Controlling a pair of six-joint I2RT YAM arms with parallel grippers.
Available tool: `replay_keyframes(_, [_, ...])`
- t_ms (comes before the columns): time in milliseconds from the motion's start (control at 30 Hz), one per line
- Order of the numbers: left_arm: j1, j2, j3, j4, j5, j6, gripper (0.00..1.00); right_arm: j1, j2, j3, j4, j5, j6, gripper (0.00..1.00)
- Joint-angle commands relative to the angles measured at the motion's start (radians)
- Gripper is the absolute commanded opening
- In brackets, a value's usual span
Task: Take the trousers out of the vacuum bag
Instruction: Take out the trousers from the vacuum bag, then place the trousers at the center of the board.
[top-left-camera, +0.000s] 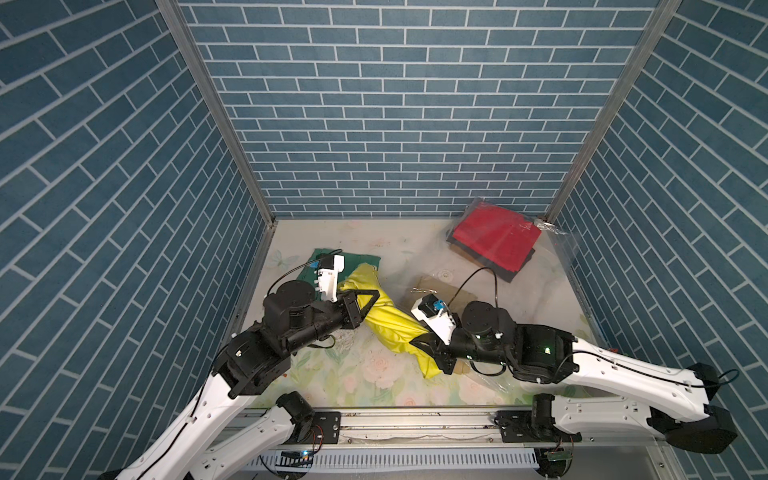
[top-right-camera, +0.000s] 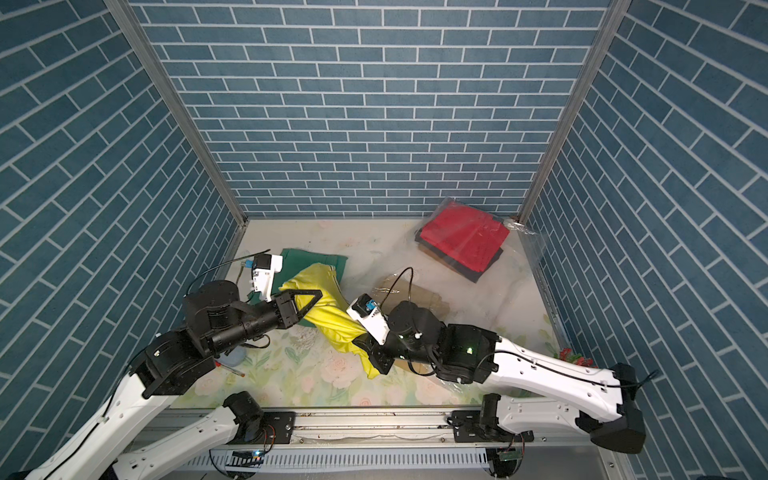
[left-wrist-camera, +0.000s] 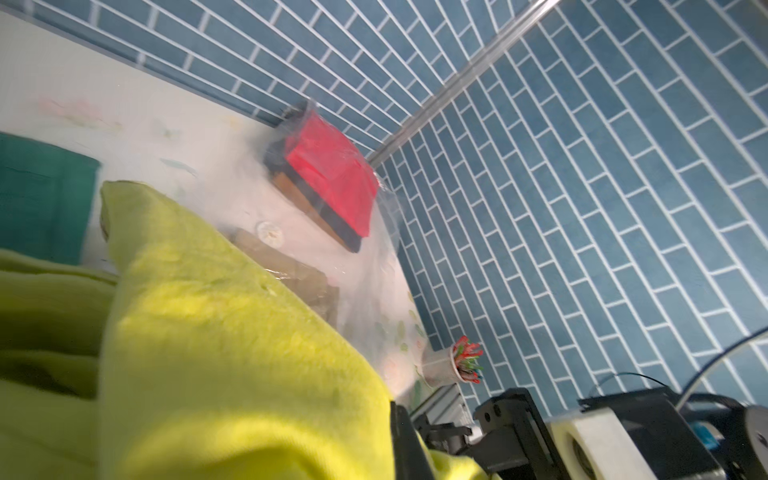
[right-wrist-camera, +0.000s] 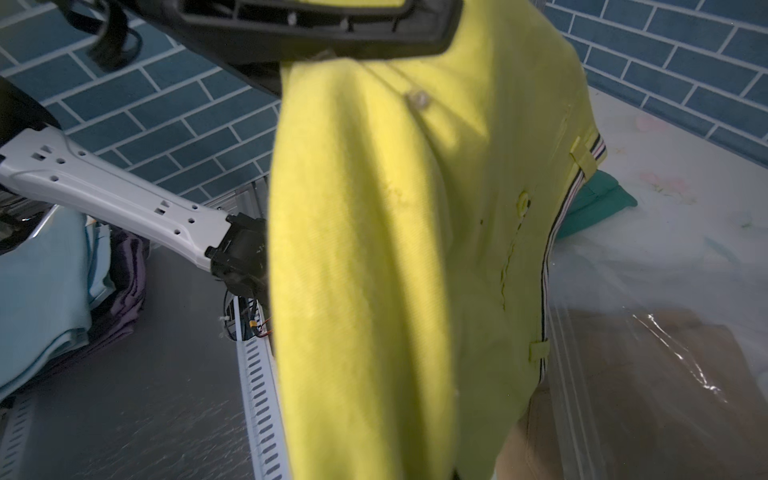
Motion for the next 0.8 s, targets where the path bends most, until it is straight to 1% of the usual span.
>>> replay_keyframes(0, [0.015, 0.005, 0.101, -0.029, -0.182, 0.083, 0.0, -0.014, 0.046, 0.07, 0.124, 0.036, -0.057, 0.0])
replay_keyframes(167, [0.017, 0.045, 0.163, -0.051, -0.281, 0.149, 0.0, -0.07, 0.145, 0.124, 0.172, 0.089, -0.093, 0.0])
replay_keyframes(267, [0.017, 0.069, 0.167, -0.006, -0.297, 0.212, 0.0, -0.109, 0.195, 0.169, 0.185, 0.102, -0.117, 0.0])
replay_keyframes(333, [0.021, 0.108, 0.181, 0.005, -0.312, 0.261, 0.0, -0.134, 0.234, 0.209, 0.189, 0.112, -0.141, 0.0])
replay_keyframes(467, [0.059, 0.196, 0.209, 0.034, -0.321, 0.321, 0.0, -0.169, 0.321, 0.308, 0.176, 0.143, -0.187, 0.0])
replay_keyframes(533, [0.121, 0.232, 0.202, 0.074, -0.272, 0.341, 0.0, -0.179, 0.367, 0.356, 0.171, 0.176, -0.213, 0.0])
replay_keyframes(767, [0.416, 0.332, 0.163, 0.246, 0.037, 0.36, 0.0, -0.219, 0.518, 0.532, 0.147, 0.251, -0.294, 0.0])
